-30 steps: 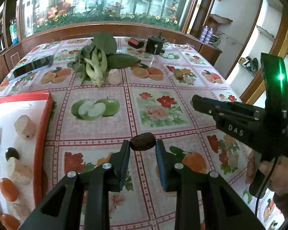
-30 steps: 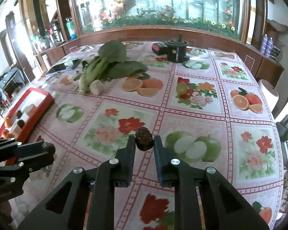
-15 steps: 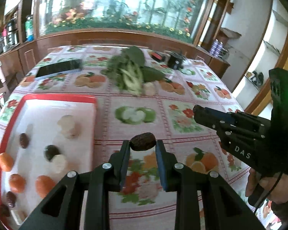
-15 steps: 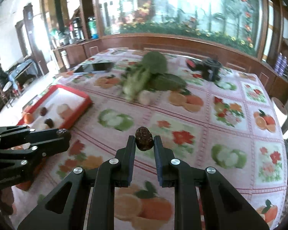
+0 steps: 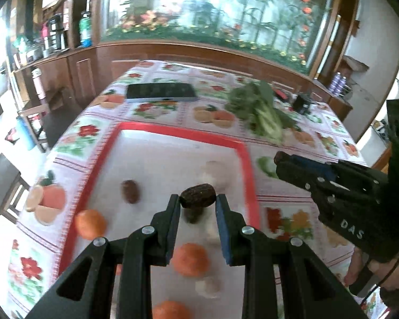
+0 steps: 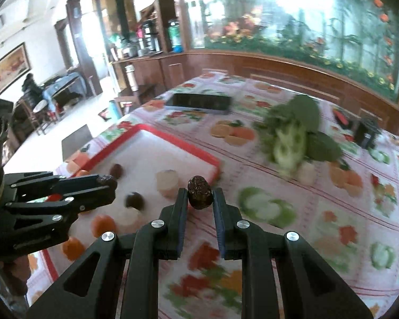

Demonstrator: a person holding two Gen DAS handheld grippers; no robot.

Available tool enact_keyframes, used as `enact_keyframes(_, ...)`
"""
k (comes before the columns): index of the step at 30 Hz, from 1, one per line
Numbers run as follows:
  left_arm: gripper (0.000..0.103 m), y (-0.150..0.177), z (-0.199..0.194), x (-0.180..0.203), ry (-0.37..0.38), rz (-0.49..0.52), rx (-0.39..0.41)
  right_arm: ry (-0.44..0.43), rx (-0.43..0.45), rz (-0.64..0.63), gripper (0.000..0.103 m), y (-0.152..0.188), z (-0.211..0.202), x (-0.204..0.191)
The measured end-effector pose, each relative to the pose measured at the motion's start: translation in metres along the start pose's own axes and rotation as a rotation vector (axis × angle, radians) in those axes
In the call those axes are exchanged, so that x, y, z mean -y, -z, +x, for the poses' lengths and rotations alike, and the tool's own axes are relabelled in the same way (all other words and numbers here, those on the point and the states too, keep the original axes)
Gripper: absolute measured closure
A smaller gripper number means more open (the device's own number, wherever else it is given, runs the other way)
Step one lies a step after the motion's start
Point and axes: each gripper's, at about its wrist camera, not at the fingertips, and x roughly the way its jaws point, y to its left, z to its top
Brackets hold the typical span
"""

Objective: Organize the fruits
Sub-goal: 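Carry both dates over the red-rimmed tray with both grippers, then lower both dates into the tray and open both grippers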

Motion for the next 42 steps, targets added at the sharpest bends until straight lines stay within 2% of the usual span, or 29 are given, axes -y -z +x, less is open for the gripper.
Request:
enact_keyframes(7,0.073,-0.001,0.015,-0.032,-0.043,-0.030,-0.020,-0.049,-0.039,-0.030,0.085,0.001,0.030,-0.029)
enact_keyframes(12,0.073,-0.006,0.031,-0.044,-0.054,-0.064,-0.041,-0.038,-0.063,-0.027,0.085,-0.001,0.045,-0.032)
enact_keyframes(21,0.073,-0.016,0.055,-0.059,-0.083,-0.097,-0.070,-0.018,-0.080,-0.123,0.084,-0.028,0.078,-0.051)
enact_keyframes(29,0.073,-0.021,0.066,-0.076,-0.113,-0.101,-0.095,-0.016,-0.158,-0.223,0.084,-0.028,0.117,-0.069)
enact_keyframes(36,0.072,-0.020,0.071,-0.080,-0.111,-0.108,-0.113,0.000,-0.193,-0.247,0.084,-0.025,0.125,-0.073)
enact_keyframes(38,0.069,-0.018,0.072,-0.081,-0.119,-0.111,-0.118,0.005,-0.197,-0.248,0.082,-0.024,0.124,-0.073)
enact_keyframes(40,0.062,-0.018,0.072,-0.083,-0.123,-0.128,-0.120,0.014,-0.202,-0.246,0.072,-0.022,0.122,-0.074)
enact_keyframes(42,0.058,-0.017,0.070,-0.083,-0.113,-0.139,-0.124,0.027,-0.194,-0.251,0.072,-0.021,0.117,-0.075)
